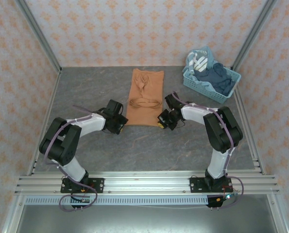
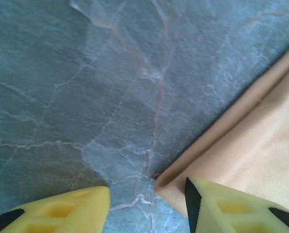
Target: Fold and stack the t-shirts
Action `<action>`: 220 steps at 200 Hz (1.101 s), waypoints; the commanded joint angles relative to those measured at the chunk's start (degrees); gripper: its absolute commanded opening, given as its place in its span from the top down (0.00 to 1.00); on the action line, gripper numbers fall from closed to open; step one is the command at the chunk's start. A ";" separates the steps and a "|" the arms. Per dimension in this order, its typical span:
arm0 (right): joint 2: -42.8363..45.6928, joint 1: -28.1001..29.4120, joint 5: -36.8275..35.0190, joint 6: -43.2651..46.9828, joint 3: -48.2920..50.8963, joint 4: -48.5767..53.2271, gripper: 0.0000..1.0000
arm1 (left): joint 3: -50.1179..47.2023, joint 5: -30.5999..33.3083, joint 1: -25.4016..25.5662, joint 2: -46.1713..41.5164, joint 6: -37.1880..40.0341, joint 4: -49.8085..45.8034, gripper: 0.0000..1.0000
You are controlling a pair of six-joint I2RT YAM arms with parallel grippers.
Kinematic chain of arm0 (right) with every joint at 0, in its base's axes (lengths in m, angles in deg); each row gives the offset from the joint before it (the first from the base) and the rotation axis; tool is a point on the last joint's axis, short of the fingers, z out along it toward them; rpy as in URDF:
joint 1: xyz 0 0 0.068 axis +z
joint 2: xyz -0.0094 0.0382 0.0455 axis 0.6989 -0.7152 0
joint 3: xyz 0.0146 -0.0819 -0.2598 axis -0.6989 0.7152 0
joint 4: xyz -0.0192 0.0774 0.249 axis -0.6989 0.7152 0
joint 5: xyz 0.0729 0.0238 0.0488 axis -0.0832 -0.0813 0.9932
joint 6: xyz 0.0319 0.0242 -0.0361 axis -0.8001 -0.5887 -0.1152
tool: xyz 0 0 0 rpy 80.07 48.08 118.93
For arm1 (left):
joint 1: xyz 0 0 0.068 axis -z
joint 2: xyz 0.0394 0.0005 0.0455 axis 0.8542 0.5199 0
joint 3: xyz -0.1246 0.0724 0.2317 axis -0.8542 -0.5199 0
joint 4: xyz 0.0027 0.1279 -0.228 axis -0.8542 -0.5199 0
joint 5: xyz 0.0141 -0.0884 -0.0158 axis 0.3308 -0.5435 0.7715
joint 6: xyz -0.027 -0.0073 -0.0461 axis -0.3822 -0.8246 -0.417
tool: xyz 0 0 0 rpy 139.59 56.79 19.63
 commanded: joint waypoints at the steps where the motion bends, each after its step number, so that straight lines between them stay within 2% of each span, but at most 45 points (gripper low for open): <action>1: 1.69 -0.42 -0.69 -0.79 1.22 1.55 1.00 | 0.22 -1.18 0.50 3.78 -2.86 4.93 0.54; 55: 2.13 -0.42 -0.27 -0.97 1.67 1.29 1.00 | 6.32 -1.44 0.87 9.20 -3.10 8.23 0.64; 112: 2.43 -0.38 0.52 -1.23 1.05 1.09 1.00 | 10.24 -1.31 2.47 9.29 -3.21 7.27 0.71; 132: 2.68 -0.42 0.71 -1.14 0.84 1.46 1.00 | 9.67 -1.05 2.56 7.39 -3.39 5.96 0.70; 146: 2.84 -0.42 0.80 -1.14 0.83 1.77 1.00 | 8.96 -0.48 2.62 5.13 -3.65 4.52 0.59; 156: 2.96 -0.35 0.80 -1.14 0.87 1.90 1.00 | 8.43 -0.01 2.69 3.38 -3.94 3.22 0.56; 192: 3.14 -0.42 0.71 -1.32 0.62 2.30 1.00 | 8.11 1.91 3.27 -0.55 -4.42 -3.80 0.54; 220: 2.55 -0.42 0.80 -1.41 0.13 2.36 1.00 | 9.02 1.18 3.18 1.60 -3.70 -6.92 0.55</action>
